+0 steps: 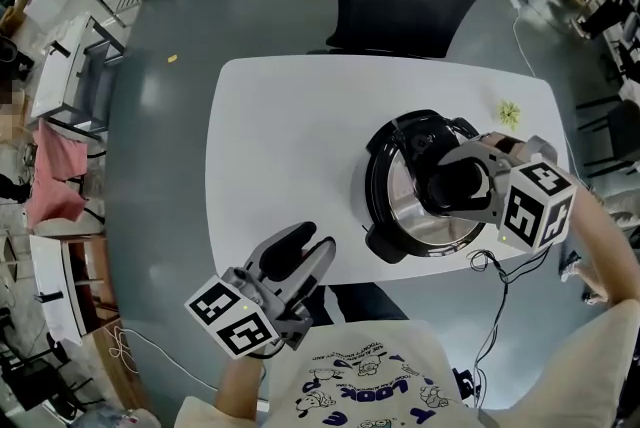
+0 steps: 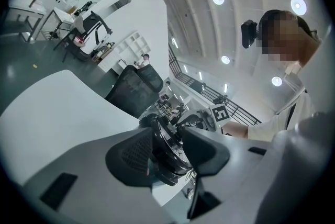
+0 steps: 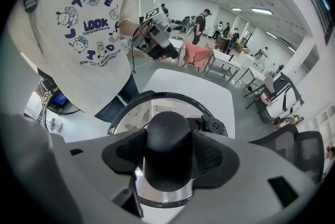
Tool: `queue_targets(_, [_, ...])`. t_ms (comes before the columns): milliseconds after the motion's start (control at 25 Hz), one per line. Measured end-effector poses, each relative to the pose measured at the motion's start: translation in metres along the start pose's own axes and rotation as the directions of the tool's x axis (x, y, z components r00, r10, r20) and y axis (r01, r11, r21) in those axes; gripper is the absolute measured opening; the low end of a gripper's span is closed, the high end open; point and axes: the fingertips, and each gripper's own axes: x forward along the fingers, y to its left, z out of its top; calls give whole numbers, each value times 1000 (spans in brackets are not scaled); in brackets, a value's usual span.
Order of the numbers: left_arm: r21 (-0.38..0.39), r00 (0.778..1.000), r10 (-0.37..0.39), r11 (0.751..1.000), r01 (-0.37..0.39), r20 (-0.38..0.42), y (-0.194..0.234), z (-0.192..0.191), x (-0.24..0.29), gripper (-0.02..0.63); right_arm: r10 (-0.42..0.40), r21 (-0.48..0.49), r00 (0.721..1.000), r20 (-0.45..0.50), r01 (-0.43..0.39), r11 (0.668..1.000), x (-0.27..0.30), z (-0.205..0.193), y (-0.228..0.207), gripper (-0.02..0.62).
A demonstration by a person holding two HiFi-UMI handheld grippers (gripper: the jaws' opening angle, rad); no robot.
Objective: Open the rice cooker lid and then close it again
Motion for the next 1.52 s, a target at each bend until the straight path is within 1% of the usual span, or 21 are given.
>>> queue_targets(160, [22,1000,14,1000,-14,3,1,4,-2,187,40,-60,999,-30,-41,997,1,1,3,291])
queue_targets(400, [41,1000,27,999,-27,7,4,5,1,187,53,-134,997,-57,-61,989,3,-3,5,293])
queue_targets(600, [53,1000,22,998,-22,0,6,5,5,187,68,-214,994,-86,-85,973,5,-5,7,293])
queue_targets(680, [59,1000,19,998,-19,-4,7,3,6,187,72,-260,992,-106,-98,961,8,-5,9,295])
queue_targets(800, [70,1000,15,997,-14,-13,6,-1,7,187,67,-366,986,-153,-120,923,11,-5,15,295])
queue_targets(880, [76,1000,12,997,-11,-15,4,-1,9,187,62,-420,982,-177,-132,898,11,-7,17,295])
queue_targets(1000, [87,1000,16,996,-15,-13,2,1,10,187,64,-471,981,-185,-145,870,8,-6,19,299])
queue_targets(1280, [106,1000,28,994,-27,-7,3,3,13,187,59,-596,978,-199,-168,786,9,-5,25,307])
queue_targets(1360, [111,999,32,993,-31,-5,3,6,15,187,55,-643,976,-212,-182,744,7,-6,23,308])
queue_targets(1440, [113,999,35,993,-35,-2,5,9,18,187,46,-698,970,-238,-203,686,6,-10,22,308])
queue_targets(1480, [114,999,37,993,-36,0,5,10,20,187,44,-714,968,-245,-211,668,6,-12,22,308])
queue_targets(1520, [115,999,38,993,-38,2,6,11,22,187,45,-720,968,-248,-215,660,6,-13,23,308])
